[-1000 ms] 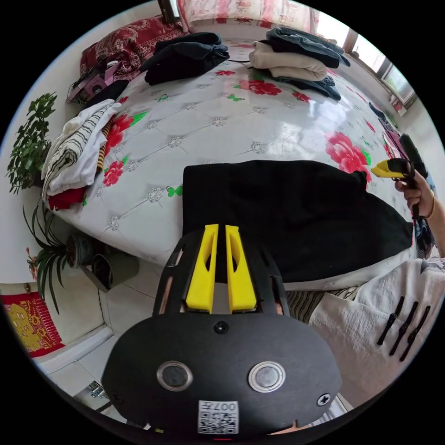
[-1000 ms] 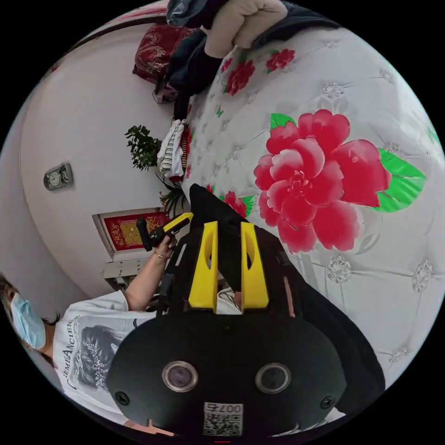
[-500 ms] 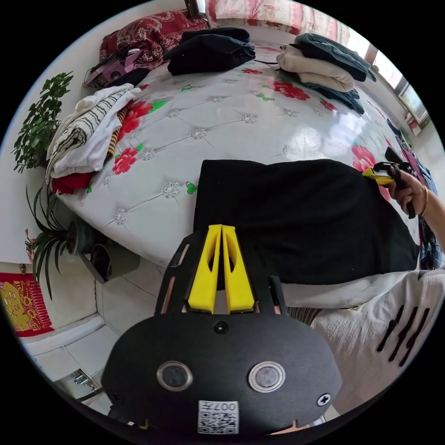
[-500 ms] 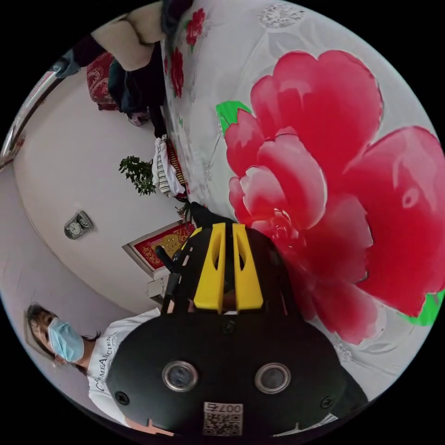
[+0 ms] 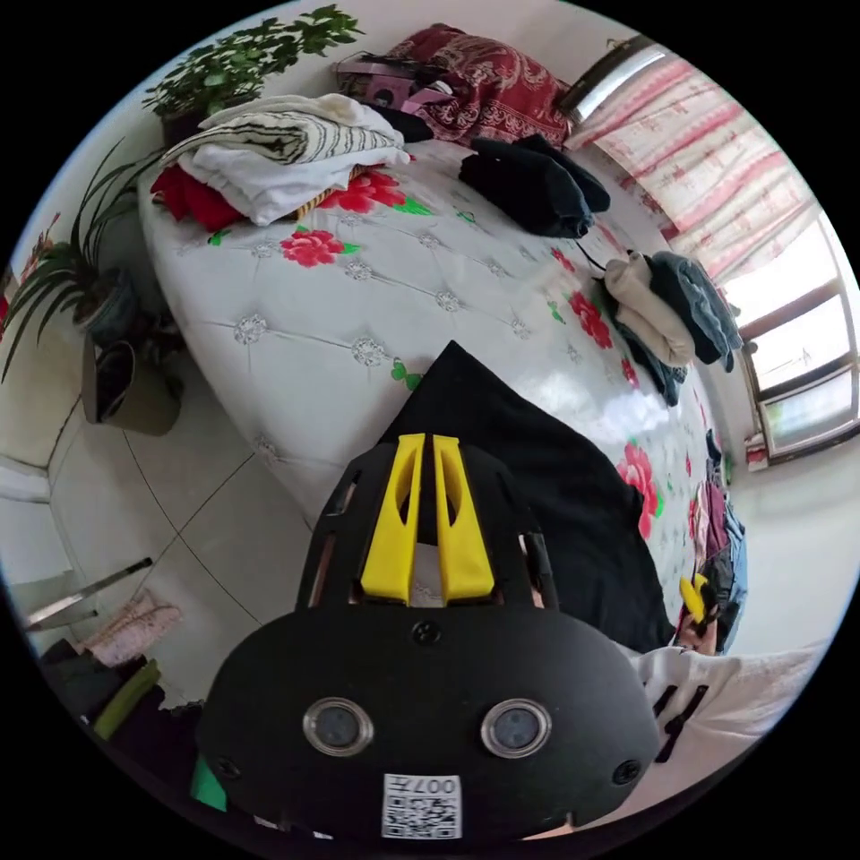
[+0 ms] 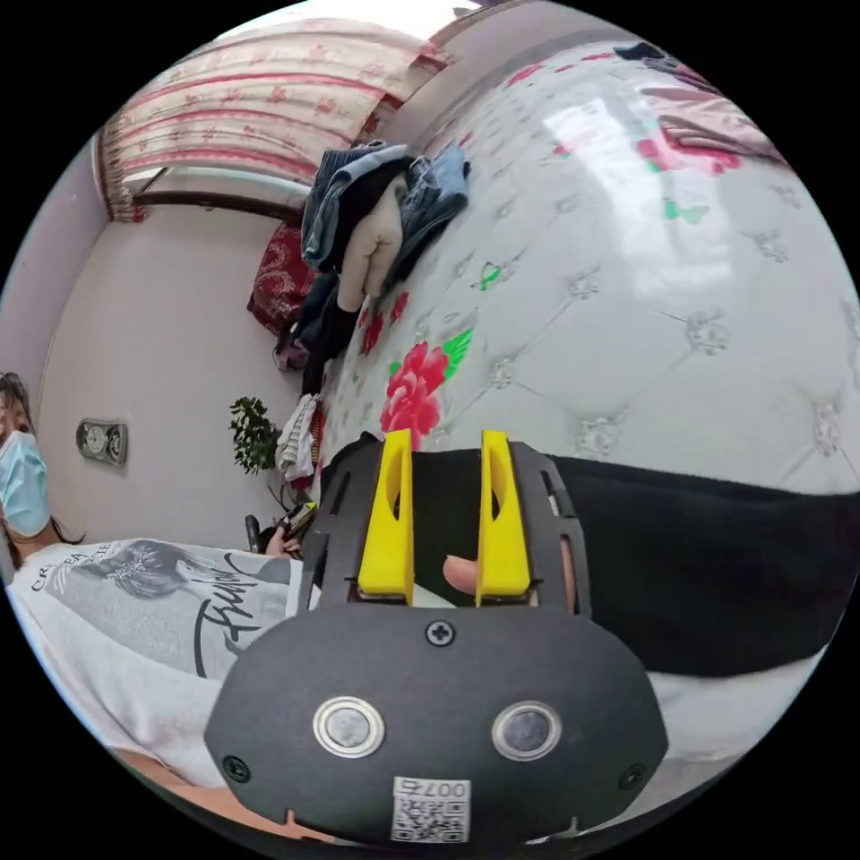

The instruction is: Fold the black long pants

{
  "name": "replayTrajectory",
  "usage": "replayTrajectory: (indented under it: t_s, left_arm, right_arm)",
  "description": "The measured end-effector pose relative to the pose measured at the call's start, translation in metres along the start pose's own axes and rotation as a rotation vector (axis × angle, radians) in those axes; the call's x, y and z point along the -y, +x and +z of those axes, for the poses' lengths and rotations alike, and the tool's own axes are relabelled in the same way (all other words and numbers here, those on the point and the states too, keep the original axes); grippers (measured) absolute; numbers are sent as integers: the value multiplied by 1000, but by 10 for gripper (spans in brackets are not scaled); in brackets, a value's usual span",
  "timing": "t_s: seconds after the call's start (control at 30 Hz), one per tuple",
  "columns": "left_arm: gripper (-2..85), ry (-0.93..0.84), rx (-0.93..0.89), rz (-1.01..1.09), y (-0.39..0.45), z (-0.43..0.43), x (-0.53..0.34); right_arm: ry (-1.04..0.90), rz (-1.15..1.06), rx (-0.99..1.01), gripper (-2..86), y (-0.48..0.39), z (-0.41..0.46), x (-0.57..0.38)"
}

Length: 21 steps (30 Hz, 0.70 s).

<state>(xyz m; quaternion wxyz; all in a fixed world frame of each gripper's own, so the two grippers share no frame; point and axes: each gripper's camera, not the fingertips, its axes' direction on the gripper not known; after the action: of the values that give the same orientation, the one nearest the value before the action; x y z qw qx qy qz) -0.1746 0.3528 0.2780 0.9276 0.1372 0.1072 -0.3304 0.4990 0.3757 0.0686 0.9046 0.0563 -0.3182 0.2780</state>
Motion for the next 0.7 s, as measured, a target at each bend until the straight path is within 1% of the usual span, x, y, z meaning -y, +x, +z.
replayTrajectory:
  t_s: [0.07,0.1,0.13,0.17,0.27,0.4,0.47,0.53,0.6,0.63,0.7]
  left_arm:
    - [11,19,-27,-63,-13,-4,-7]
    - [16,33,-52,-104,-20,-6,-11]
    - [25,43,-78,-141,-27,-7,-15]
    - [29,47,-90,-157,-30,-7,-16]
    - [48,60,-130,-218,-38,-5,-21]
    - [64,85,-184,-254,-41,-3,-22]
    - [71,75,-181,-256,-42,-2,-20]
    - [76,65,-167,-247,-43,-1,-18]
    - [78,69,-168,-252,-46,-2,-18]
    - [79,77,-178,-259,-50,-3,-18]
    - [79,87,-191,-273,-57,-5,-21]
  right_arm:
    - [190,161,-130,78,36,-71,-67]
    - [231,211,-164,80,45,-86,-84]
    - [307,309,-207,82,62,-113,-115]
    - [379,389,-229,83,77,-134,-143]
    - [503,492,-235,86,101,-152,-188]
    - [623,498,-188,82,112,-133,-199]
    - [727,503,-153,72,111,-117,-195]
    - [757,533,-119,58,110,-105,-187]
    - [708,559,-49,40,109,-94,-173]
    - [685,509,-20,28,98,-90,-161]
    - [652,398,-69,17,62,-85,-140]
